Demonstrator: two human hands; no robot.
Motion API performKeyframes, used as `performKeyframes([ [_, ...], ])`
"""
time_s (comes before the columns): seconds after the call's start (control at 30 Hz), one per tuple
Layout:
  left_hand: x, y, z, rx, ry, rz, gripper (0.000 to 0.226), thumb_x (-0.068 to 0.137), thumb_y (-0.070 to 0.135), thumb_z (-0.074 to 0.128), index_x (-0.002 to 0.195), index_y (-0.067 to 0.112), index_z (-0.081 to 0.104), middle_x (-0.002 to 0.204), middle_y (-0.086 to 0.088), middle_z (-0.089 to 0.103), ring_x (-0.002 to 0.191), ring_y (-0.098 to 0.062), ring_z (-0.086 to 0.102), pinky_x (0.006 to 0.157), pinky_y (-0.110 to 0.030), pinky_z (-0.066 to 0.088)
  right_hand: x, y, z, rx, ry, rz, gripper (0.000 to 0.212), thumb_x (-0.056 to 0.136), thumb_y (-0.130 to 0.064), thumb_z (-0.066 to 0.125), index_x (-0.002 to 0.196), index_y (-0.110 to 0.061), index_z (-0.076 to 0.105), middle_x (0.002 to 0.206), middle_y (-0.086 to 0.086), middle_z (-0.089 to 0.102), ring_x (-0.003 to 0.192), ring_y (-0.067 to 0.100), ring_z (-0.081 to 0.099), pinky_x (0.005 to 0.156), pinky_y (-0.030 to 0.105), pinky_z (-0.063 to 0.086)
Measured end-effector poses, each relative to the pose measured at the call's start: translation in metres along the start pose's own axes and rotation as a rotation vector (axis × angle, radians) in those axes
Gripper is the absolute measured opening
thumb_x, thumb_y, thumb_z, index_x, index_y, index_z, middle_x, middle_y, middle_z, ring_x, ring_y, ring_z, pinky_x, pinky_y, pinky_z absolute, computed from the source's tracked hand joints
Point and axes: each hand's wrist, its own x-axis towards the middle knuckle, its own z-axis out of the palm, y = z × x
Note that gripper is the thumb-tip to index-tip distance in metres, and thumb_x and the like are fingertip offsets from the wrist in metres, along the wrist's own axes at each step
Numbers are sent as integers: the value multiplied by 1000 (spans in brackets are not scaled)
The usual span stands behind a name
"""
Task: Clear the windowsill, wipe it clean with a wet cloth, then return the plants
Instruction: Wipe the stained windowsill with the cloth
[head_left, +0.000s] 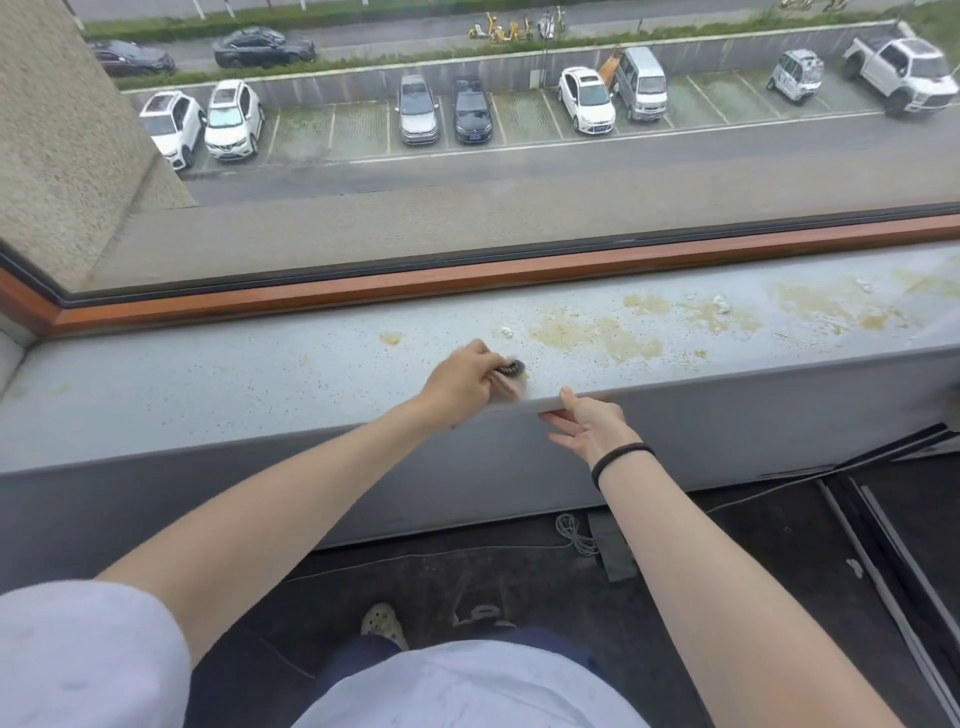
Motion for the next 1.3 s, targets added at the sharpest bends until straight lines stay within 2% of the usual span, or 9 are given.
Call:
performKeyframes([
  [0.1,-27,13,11,-37,-89,175,30,91,2,54,117,8,65,102,-10,54,90,-24,54,78,-35,44,-3,-1,-2,-23,-13,0,25,90,-10,62,110,5,57,111,21,66,68,23,66,88,51,49],
  [0.3,-11,-8,-18,-136,110,-43,28,90,-2,51,111,5,68,97,-7,49,92,-24,54,82,-26,39,-7,-2,-8,-51,-27,25,27,87,-12,67,108,2,59,110,18,67,72,22,66,90,52,50],
  [0.47,-27,5,-2,-37,-77,56,33,88,-5,50,115,6,67,105,-14,56,97,-28,55,86,-32,43,-10,-2,-13,-86,-44,13,19,87,-13,67,99,1,60,106,19,68,74,23,66,93,55,46],
  [0.53,-33,17,-3,-82,-141,105,27,89,0,55,112,5,68,102,-14,58,84,-21,57,71,-16,43,-10,-2,-14,-103,-53,6,23,88,-13,67,104,2,61,105,20,68,76,24,66,93,55,45],
  [0.6,-26,23,-16,-184,-33,36,22,90,4,58,108,5,69,98,-9,57,74,-14,54,61,-7,39,-10,-1,-15,-118,-59,9,25,88,-14,67,106,2,61,105,19,68,73,22,67,92,54,45],
  [0.73,18,16,-45,-145,183,-44,22,89,5,56,106,8,70,98,-9,56,91,-24,56,78,-25,42,-9,-1,-18,-143,-58,20,16,88,-14,66,95,0,61,106,18,68,75,23,67,90,53,47],
  [0.9,54,16,-48,89,126,-49,31,89,1,49,112,10,67,113,-9,59,109,-25,52,87,-32,43,-6,0,-18,-135,-44,27,28,90,-13,64,112,3,56,110,18,66,71,21,66,92,52,48],
  [1.13,84,14,-21,251,113,-66,39,89,1,40,121,13,60,115,-10,51,112,-29,46,81,-39,42,-6,6,-24,-130,19,8,16,90,-16,64,85,-4,54,101,16,68,75,22,69,87,50,51],
  [1.3,70,2,-9,174,108,31,43,90,1,42,126,15,59,116,-7,55,112,-27,46,84,-36,42,-12,10,-24,-123,27,12,17,89,-17,65,93,-3,57,100,15,69,71,18,69,80,48,53],
])
